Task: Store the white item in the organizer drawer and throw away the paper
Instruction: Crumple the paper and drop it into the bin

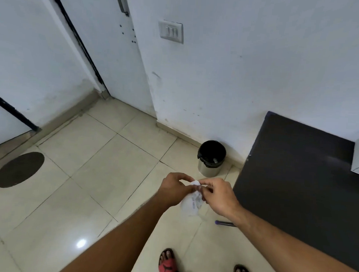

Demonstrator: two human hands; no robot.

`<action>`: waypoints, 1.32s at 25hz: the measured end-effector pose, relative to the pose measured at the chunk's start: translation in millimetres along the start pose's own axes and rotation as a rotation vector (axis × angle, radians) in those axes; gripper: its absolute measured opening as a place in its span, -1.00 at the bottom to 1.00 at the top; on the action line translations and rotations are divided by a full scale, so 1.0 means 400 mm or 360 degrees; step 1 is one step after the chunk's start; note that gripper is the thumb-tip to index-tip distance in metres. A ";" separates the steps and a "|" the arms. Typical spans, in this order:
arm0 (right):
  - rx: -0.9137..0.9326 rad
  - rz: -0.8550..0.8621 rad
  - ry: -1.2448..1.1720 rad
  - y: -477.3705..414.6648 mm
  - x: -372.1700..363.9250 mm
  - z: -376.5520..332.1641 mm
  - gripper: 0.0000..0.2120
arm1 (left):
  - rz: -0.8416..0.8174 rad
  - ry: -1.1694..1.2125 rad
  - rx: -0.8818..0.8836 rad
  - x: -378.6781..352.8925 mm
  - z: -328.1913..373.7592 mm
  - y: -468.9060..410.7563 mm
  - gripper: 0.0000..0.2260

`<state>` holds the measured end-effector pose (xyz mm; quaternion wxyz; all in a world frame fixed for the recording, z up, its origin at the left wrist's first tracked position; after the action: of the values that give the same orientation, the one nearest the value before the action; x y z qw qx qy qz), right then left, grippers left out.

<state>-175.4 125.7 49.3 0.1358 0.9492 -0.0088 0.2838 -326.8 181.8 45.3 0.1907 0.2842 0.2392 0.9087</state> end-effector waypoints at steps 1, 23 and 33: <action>0.0047 -0.0045 0.0023 -0.009 -0.023 -0.032 -0.69 | 0.0044 -0.0007 0.0009 0.034 -0.005 -0.014 -0.81; -0.0156 0.0288 0.0179 -0.598 0.053 -0.020 -0.75 | -0.0127 -0.0138 0.0245 0.280 0.106 -0.626 -0.81; -0.0892 0.0537 -0.0191 -0.859 0.115 0.314 -0.73 | -0.0574 -0.0640 -0.0004 0.013 0.219 -1.012 -0.64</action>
<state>-37.1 426.1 -113.5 0.3419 0.8751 -0.2517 0.2324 -192.5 541.8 -108.9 0.3936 0.4115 0.2422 0.7855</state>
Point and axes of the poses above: each hand's wrist, its own y-axis away from the middle knuckle, its own x-axis out of the back of the hand, z = x × y, the point moved 6 cm from there along -y, towards the middle knuckle, and after that the axes turned 4 degrees about x, right-handed, at the moved point
